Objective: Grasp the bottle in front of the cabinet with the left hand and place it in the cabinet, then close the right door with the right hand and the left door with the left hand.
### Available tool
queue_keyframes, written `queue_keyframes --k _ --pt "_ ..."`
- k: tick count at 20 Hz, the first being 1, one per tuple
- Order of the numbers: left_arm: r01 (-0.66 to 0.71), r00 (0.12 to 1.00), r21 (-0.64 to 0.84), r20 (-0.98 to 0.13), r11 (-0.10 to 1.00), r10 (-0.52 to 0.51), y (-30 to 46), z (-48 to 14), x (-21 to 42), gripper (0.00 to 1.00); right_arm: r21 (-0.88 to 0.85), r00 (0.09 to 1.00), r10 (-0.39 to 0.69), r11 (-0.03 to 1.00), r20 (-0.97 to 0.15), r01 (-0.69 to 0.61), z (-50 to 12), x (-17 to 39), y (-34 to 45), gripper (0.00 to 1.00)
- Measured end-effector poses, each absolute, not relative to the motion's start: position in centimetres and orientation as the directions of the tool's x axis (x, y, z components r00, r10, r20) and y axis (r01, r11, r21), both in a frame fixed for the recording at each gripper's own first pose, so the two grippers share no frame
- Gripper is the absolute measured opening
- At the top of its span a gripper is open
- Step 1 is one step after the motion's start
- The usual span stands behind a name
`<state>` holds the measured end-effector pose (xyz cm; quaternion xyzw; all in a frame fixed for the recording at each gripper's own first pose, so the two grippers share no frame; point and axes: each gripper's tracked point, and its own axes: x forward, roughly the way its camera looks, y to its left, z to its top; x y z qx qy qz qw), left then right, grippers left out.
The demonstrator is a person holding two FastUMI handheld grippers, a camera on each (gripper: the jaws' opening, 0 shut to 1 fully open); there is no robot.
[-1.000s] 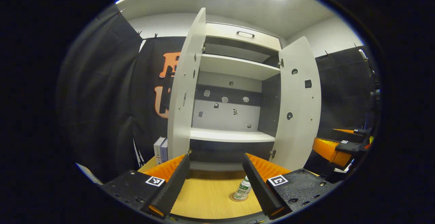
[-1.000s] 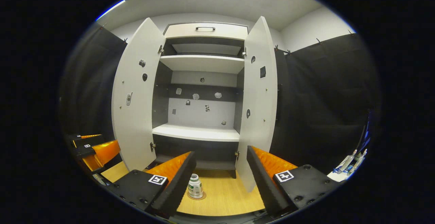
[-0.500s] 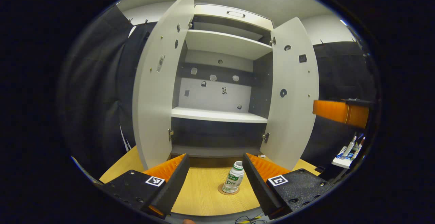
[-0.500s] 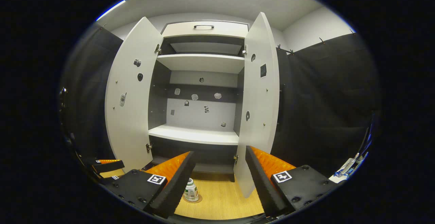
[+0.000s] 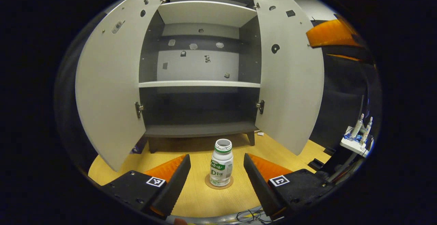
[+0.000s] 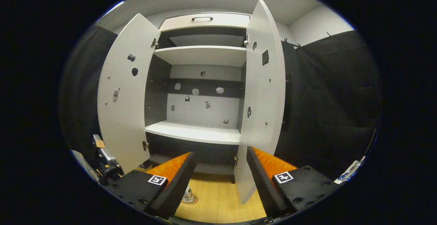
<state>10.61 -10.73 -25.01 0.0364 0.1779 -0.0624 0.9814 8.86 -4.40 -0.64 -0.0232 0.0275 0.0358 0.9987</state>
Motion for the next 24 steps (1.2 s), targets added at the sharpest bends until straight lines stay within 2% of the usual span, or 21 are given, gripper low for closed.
queue_keyframes --k 2,3,5,6,7,9,10,13,14,16,17,18,24 --pt "0.129 0.920 0.062 -0.380 0.990 -0.096 -10.9 -27.4 11.9 0.95 -0.046 0.995 0.081 0.995 -0.061 -0.084 -0.7 9.2 -4.7 0.98" --pt "0.127 0.918 0.078 -0.387 0.989 -0.087 -10.8 -28.3 12.5 0.96 -0.051 0.994 0.086 0.995 -0.064 -0.089 -0.8 9.4 -4.8 0.94" --pt "0.132 0.914 0.104 -0.397 0.986 -0.080 -11.0 -30.1 13.7 0.96 -0.060 0.993 0.093 0.993 -0.070 -0.098 -1.0 9.9 -5.1 0.94" --pt "0.135 0.911 0.108 -0.404 0.985 -0.081 -11.1 -30.9 14.2 0.96 -0.062 0.992 0.098 0.993 -0.075 -0.102 -1.2 10.1 -5.1 0.98" --pt "0.141 0.906 0.105 -0.414 0.984 -0.086 -11.3 -31.6 14.7 0.95 -0.062 0.992 0.103 0.992 -0.078 -0.108 -1.3 10.4 -5.1 0.94" --pt "0.142 0.899 0.109 -0.429 0.984 -0.083 -11.4 -33.0 15.5 0.95 -0.058 0.990 0.106 0.992 -0.089 -0.112 -1.5 11.0 -5.2 0.94" --pt "0.138 0.899 0.111 -0.431 0.984 -0.078 -11.3 -33.5 15.8 0.96 -0.056 0.990 0.112 0.992 -0.090 -0.117 -1.6 11.2 -5.1 0.98" --pt "0.130 0.891 0.102 -0.448 0.986 -0.071 -11.3 -34.7 16.7 0.95 -0.065 0.989 0.116 0.990 -0.095 -0.123 -1.9 11.8 -5.4 0.98" --pt "0.124 0.889 0.103 -0.454 0.987 -0.065 -11.2 -35.0 16.8 0.95 -0.065 0.988 0.118 0.990 -0.100 -0.124 -2.2 12.0 -5.4 0.94" --pt "0.125 0.887 0.096 -0.457 0.987 -0.068 -11.4 -35.3 17.3 0.89 -0.061 0.986 0.119 0.990 -0.117 -0.126 -2.7 12.3 -5.6 0.94" --pt "0.114 0.890 0.102 -0.453 0.988 -0.056 -11.2 -35.0 17.6 0.76 -0.056 0.985 0.123 0.990 -0.123 -0.130 -2.8 12.4 -5.6 0.94" --pt "0.116 0.888 0.102 -0.456 0.988 -0.057 -11.0 -35.0 17.8 0.71 -0.052 0.984 0.126 0.990 -0.125 -0.134 -2.9 12.5 -5.5 0.98" --pt "0.072 0.908 0.071 -0.418 0.995 -0.035 -9.8 -29.5 18.4 0.69 -0.061 0.982 0.144 0.987 -0.123 -0.152 -2.9 12.5 -5.0 0.98"
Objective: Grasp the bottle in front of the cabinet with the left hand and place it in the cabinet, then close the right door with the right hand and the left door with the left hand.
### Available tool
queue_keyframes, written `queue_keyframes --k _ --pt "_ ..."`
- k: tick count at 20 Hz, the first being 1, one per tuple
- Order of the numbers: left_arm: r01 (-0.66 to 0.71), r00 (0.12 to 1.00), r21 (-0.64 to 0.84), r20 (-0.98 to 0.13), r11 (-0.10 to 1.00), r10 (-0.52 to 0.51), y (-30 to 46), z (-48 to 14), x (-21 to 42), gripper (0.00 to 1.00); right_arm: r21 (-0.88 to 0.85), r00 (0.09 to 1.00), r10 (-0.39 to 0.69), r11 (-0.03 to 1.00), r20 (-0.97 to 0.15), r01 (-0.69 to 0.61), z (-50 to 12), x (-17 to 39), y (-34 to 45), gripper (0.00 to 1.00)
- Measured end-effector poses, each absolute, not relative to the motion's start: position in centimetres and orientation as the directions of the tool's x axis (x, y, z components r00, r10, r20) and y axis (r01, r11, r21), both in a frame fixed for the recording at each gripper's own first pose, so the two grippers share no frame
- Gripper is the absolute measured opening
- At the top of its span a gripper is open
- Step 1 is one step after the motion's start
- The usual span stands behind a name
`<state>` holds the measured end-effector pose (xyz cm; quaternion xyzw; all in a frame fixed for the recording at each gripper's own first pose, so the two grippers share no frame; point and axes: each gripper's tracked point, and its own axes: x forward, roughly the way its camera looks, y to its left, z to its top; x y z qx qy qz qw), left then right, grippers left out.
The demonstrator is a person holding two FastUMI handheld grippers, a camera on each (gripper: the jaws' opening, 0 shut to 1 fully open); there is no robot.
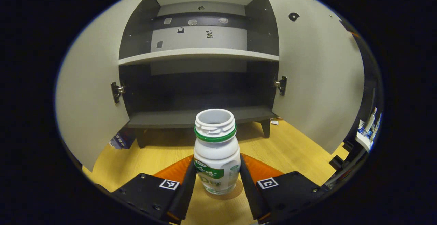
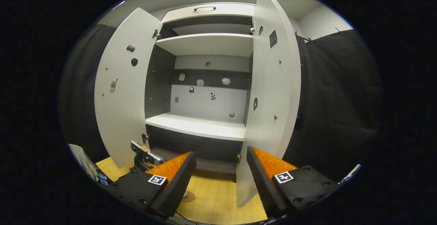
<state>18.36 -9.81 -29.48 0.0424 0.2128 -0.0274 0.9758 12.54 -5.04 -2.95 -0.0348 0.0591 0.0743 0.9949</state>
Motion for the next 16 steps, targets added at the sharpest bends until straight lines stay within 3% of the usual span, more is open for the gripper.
queue_keyframes --k 8,16 --pt "0.009 0.957 -0.022 -0.291 1.000 -0.015 -8.4 -16.7 19.9 0.69 -0.051 0.977 0.187 0.980 -0.102 -0.193 -2.2 11.6 -4.5 0.98" --pt "0.056 0.987 0.019 -0.150 0.998 -0.053 -9.9 -5.2 23.8 0.69 -0.036 0.970 0.224 0.973 -0.096 -0.228 -2.1 10.4 -4.3 0.98"
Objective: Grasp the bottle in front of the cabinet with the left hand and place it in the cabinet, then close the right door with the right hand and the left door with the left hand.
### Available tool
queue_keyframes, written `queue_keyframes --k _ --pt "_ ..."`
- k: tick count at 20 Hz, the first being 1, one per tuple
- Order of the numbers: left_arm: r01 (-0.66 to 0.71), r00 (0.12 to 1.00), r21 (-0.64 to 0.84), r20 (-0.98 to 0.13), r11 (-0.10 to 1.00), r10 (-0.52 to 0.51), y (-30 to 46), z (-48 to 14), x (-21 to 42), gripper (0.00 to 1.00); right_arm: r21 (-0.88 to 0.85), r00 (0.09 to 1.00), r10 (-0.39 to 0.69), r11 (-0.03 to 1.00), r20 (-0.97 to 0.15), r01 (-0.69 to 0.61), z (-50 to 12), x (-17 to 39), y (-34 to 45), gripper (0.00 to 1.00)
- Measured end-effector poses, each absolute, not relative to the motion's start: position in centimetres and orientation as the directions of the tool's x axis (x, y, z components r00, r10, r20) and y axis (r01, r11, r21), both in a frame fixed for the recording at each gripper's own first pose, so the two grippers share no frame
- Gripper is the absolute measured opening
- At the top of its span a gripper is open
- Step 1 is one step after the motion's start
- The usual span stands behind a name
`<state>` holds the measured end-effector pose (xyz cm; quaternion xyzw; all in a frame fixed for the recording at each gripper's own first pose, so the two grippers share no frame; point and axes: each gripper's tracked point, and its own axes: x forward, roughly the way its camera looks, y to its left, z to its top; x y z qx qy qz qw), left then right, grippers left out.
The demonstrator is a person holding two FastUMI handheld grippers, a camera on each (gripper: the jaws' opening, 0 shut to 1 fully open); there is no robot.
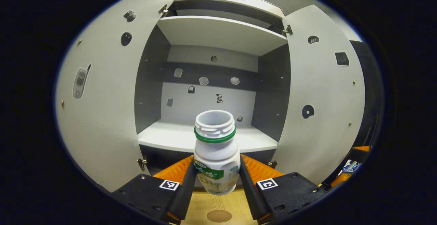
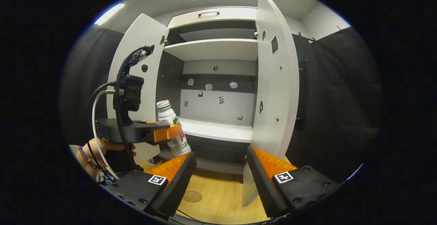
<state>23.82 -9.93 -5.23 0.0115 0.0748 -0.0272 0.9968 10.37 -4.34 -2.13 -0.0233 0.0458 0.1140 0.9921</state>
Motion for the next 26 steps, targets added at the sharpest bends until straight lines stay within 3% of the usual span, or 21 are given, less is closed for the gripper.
queue_keyframes --k 5,6,14,19,26 --pt "0.067 0.992 0.002 -0.109 0.998 -0.066 -9.9 -0.6 27.7 0.69 -0.028 0.967 0.232 0.971 -0.102 -0.236 -2.5 10.3 -3.7 0.98" --pt "0.073 0.992 -0.011 -0.106 0.997 -0.074 -9.8 0.0 28.7 0.68 -0.025 0.968 0.230 0.972 -0.104 -0.234 -2.5 10.5 -3.6 0.94" --pt "0.108 0.988 0.012 -0.110 0.994 -0.106 -8.6 4.0 37.7 0.68 -0.014 0.980 0.175 0.984 -0.094 -0.177 -1.8 12.7 -3.2 0.98" --pt "0.136 0.971 0.006 -0.199 0.991 -0.132 -8.1 1.0 42.0 0.69 -0.001 0.987 0.124 0.992 -0.103 -0.124 -2.0 14.4 -3.4 0.94" --pt "0.139 0.939 0.005 -0.317 0.990 -0.130 -5.8 -4.9 45.2 0.69 -0.019 0.991 0.075 0.997 -0.111 -0.078 -2.3 16.7 -2.9 0.98"
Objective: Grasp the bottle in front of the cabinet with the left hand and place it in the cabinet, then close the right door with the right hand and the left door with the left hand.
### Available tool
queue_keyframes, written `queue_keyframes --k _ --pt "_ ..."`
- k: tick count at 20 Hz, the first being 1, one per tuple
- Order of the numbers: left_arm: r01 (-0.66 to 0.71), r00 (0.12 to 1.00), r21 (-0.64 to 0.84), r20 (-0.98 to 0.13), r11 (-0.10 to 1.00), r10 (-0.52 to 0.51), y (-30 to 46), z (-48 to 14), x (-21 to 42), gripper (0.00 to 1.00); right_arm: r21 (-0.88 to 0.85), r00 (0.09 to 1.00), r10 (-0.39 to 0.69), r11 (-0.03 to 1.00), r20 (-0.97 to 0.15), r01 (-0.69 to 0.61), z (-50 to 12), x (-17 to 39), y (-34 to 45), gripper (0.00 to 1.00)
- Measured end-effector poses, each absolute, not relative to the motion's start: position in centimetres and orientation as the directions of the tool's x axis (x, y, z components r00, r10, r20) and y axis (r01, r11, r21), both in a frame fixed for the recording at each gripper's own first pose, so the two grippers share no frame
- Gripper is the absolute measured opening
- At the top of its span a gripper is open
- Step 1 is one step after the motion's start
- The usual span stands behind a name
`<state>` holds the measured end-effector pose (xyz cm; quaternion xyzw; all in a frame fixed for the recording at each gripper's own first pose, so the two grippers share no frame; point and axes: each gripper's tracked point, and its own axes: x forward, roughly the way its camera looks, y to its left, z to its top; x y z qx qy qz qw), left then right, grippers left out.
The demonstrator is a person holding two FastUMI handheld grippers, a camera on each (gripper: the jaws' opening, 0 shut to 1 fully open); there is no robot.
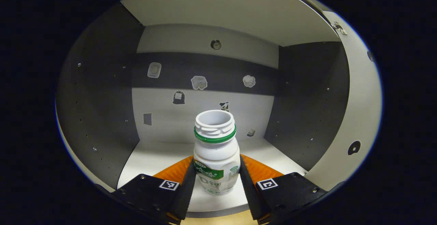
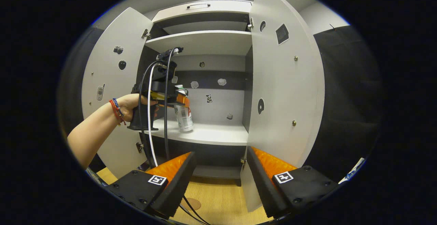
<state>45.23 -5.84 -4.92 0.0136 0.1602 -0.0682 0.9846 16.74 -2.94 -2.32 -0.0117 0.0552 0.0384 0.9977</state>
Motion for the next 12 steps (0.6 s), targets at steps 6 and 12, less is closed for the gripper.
queue_keyframes --k 6,12 --pt "0.162 0.942 0.050 -0.305 0.985 -0.140 -6.3 -5.0 46.9 0.69 -0.015 0.991 0.052 0.998 -0.125 -0.054 -2.8 17.6 -2.7 0.98" --pt "0.147 0.944 0.053 -0.306 0.988 -0.124 -6.0 -5.1 47.3 0.71 -0.009 0.991 0.035 0.999 -0.132 -0.036 -3.0 18.0 -2.8 0.98"
